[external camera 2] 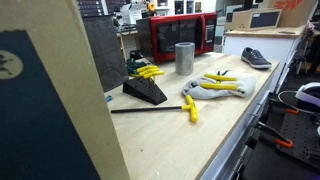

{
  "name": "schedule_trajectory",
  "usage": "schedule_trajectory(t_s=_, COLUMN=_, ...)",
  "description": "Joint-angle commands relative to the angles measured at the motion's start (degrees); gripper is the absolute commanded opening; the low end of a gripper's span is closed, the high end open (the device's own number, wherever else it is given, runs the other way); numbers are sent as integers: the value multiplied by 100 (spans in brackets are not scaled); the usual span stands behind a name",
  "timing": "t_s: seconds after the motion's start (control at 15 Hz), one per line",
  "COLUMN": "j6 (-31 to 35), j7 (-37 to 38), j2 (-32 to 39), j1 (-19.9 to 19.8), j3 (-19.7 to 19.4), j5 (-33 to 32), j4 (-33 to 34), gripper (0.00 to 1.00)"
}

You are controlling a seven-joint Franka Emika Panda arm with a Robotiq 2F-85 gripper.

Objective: Take the thing with the yellow handle off of the stand

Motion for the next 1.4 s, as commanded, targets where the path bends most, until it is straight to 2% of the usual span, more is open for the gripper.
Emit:
schedule_trajectory(t_s=0.0, j6=-20, j7=40, j2=11, j1=77, j3=-57, j5=-38, j4=16, gripper=100)
schedule_trajectory(t_s=0.33, j6=62, j7=-62, j2=170, j1=84, j3=-70, j5=-111, j4=78, gripper=100)
schedule_trajectory(t_s=0.73, j6=686, j7=-563, j2=1197, j1=321, j3=-88, j5=-34, j4=469, gripper=100)
schedule_trajectory(t_s=1.33, j6=1588, j7=-2228, j2=2967, j1=816, j3=-85, j5=-79, j4=1462, gripper=100)
